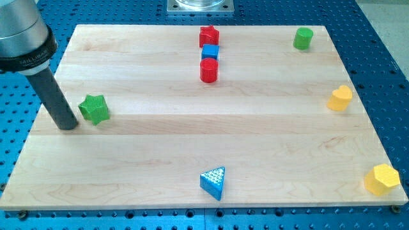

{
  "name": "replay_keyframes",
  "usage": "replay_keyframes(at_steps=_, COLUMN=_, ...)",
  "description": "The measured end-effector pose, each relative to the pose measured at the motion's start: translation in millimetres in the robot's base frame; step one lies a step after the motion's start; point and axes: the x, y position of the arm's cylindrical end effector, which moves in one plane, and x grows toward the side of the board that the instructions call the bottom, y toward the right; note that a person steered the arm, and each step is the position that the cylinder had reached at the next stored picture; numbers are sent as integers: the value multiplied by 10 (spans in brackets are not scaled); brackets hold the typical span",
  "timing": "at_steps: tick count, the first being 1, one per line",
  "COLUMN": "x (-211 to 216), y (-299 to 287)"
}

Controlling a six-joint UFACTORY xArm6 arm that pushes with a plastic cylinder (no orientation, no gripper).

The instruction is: Move the green star at the center of the board

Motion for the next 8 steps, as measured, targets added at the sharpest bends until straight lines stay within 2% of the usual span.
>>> replay_keyframes(at_steps=1, x=-65, y=399)
replay_keyframes(at_steps=3, x=-447, y=1666)
replay_keyframes(at_steps=4, x=-527, y=1972)
replay_keyframes(at_steps=5, x=-527, y=1887)
replay_keyframes(at_steps=7, x=-130, y=983)
replay_keyframes(at_steps=8, x=-123, y=642)
